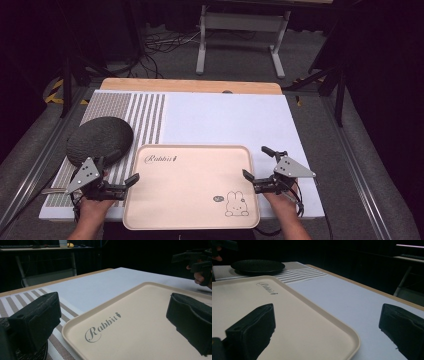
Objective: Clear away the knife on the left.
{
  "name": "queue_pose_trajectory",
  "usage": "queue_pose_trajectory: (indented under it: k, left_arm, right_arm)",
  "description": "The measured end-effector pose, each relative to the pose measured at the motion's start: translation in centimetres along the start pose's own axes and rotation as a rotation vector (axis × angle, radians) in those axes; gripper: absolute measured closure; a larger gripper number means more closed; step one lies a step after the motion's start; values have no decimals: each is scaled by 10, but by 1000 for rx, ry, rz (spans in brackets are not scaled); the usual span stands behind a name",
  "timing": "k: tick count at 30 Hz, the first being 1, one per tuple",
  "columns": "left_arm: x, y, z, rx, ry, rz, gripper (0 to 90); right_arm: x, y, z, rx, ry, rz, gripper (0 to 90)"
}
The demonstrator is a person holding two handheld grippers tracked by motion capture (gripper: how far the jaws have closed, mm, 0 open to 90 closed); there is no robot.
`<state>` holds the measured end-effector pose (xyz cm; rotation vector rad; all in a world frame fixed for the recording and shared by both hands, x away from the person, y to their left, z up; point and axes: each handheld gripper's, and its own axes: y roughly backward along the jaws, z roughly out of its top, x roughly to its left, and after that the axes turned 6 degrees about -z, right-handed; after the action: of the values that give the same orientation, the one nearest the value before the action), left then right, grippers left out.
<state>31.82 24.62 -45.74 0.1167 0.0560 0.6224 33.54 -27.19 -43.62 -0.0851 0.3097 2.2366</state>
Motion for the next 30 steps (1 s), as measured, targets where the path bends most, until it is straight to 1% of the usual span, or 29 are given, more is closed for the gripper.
queue_pose_trajectory:
  k: [6,8,9,12,13,15,16,17,20,21,23,25,26,27,28,29,30]
  left_arm:
    - [0,1,2,8,-4,0,1]
    - [0,2,2,9,-8,-12,1]
    - [0,2,3,10,-15,-14,2]
    - [1,4,5,8,-18,-17,3]
    - [0,4,5,4,-8,-20,6]
    - [0,5,7,-2,-4,-27,5]
    - [1,6,10,-1,-6,-33,9]
    - [1,7,11,-1,2,-36,9]
    - [2,7,14,1,6,-42,10]
    - [2,7,15,7,13,-51,10]
    - [3,7,19,34,1,-61,12]
    - [3,6,21,50,0,-74,13]
    - [4,6,23,59,-11,-83,13]
    - [4,6,25,65,-8,-92,15]
    - [4,6,29,80,-16,-108,24]
    - [4,6,29,80,-16,-108,34]
    - [4,6,33,84,-5,-140,44]
  right_arm:
    - [0,1,0,-2,1,5,16]
    - [0,2,1,-7,2,7,16]
    - [0,2,1,-8,1,9,16]
    - [0,2,1,-8,1,9,16]
    - [0,2,1,-7,3,9,16]
    - [0,3,1,-7,5,12,16]
    - [0,3,1,-9,6,12,16]
    - [0,3,1,-10,4,15,16]
    - [0,3,1,-8,3,16,16]
    - [0,3,1,-10,2,16,16]
    - [0,3,1,-10,1,18,16]
    - [0,3,1,-8,2,20,16]
    - [0,3,1,-8,2,22,16]
    - [0,3,1,-7,3,23,16]
    - [0,2,1,-7,4,26,16]
    - [0,2,1,-7,6,28,18]
    - [1,2,1,-8,8,29,19]
